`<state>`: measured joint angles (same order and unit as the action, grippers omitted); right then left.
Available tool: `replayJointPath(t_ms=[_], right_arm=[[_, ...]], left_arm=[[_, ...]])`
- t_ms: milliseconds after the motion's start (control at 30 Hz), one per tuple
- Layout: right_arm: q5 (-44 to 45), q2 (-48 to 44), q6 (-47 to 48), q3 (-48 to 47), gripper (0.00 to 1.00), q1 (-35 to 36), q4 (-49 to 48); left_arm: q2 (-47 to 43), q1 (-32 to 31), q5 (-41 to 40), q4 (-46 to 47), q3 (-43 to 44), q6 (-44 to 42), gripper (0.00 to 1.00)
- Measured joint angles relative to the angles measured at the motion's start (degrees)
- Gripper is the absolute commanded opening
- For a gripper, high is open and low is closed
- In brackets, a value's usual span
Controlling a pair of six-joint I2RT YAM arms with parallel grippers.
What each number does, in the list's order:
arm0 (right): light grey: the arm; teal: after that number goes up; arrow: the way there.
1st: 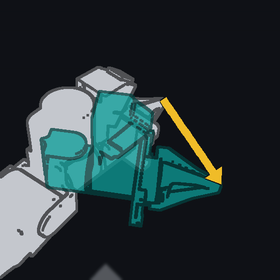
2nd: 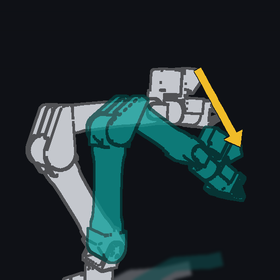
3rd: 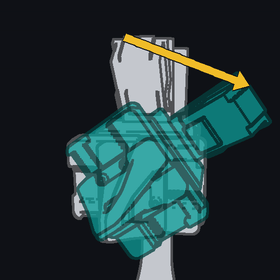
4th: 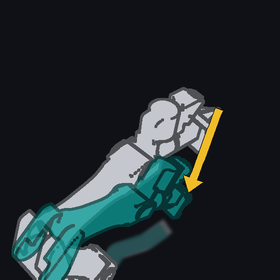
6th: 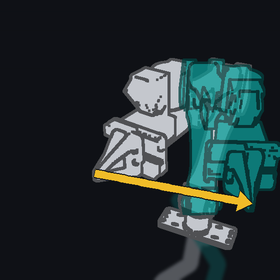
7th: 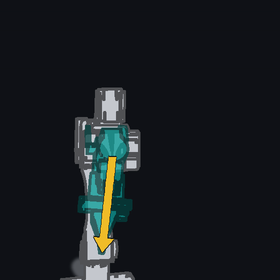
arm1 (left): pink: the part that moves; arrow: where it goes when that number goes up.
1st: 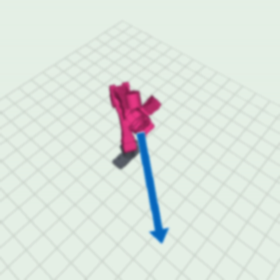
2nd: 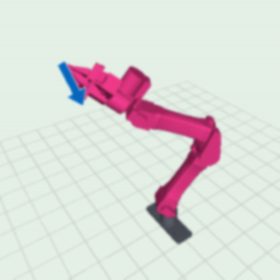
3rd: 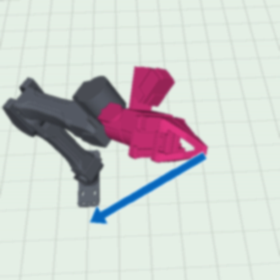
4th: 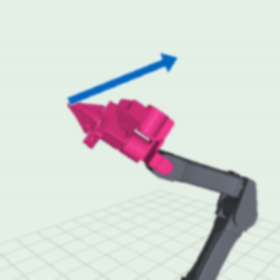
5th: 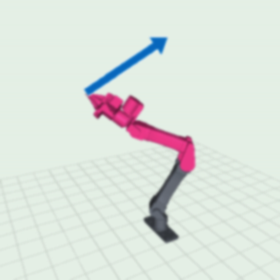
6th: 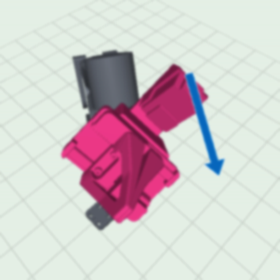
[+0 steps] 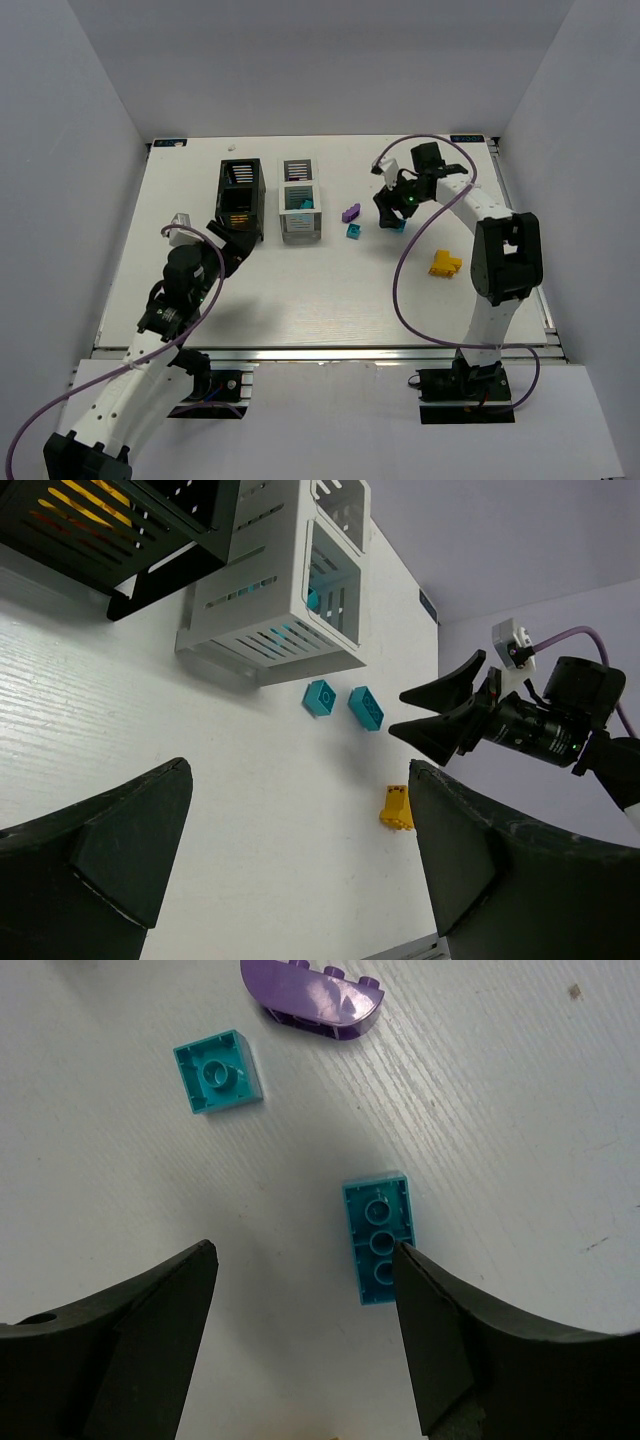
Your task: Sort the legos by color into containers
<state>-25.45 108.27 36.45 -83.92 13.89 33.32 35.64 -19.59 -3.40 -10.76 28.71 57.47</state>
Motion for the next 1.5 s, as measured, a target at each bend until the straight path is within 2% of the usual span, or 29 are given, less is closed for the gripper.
replayJointPath(t_ms=[200, 533, 1000, 1300, 1367, 1467, 1500], right_arm=[[0.3, 2.5, -0.1, -2.0, 0.74, 0.5, -0.3], [6.8, 5.2, -0.1, -2.6, 0.75, 0.8, -1.3], [11.0, 8.2, 0.7, -3.0, 0.65, 0.8, -1.1], [12.7, 10.9, 1.5, -3.7, 0.50, 0.9, -1.0], [12.9, 11.0, 1.6, -3.7, 0.43, 0.9, -0.7], [12.9, 11.0, 1.7, -3.8, 0.25, 1.0, -0.5], [12.8, 11.0, 1.7, -3.8, 0.14, 1.0, -0.3]], left_arm=[[1.5, 0.0, 0.0, 0.5, 0.0, 0.0, 0.97], [1.6, 0.0, 0.0, 0.5, 0.0, 0.0, 0.97], [1.3, 0.0, 0.0, 0.5, 0.0, 0.0, 0.97], [1.2, 0.0, 0.0, 0.5, 0.0, 0.0, 0.97], [1.2, 0.0, -0.1, 0.5, 0.0, 0.0, 0.97], [1.2, 0.0, -0.2, 0.5, 0.0, 0.0, 0.97], [1.2, 0.0, -0.3, 0.5, 0.0, 0.0, 0.96]])
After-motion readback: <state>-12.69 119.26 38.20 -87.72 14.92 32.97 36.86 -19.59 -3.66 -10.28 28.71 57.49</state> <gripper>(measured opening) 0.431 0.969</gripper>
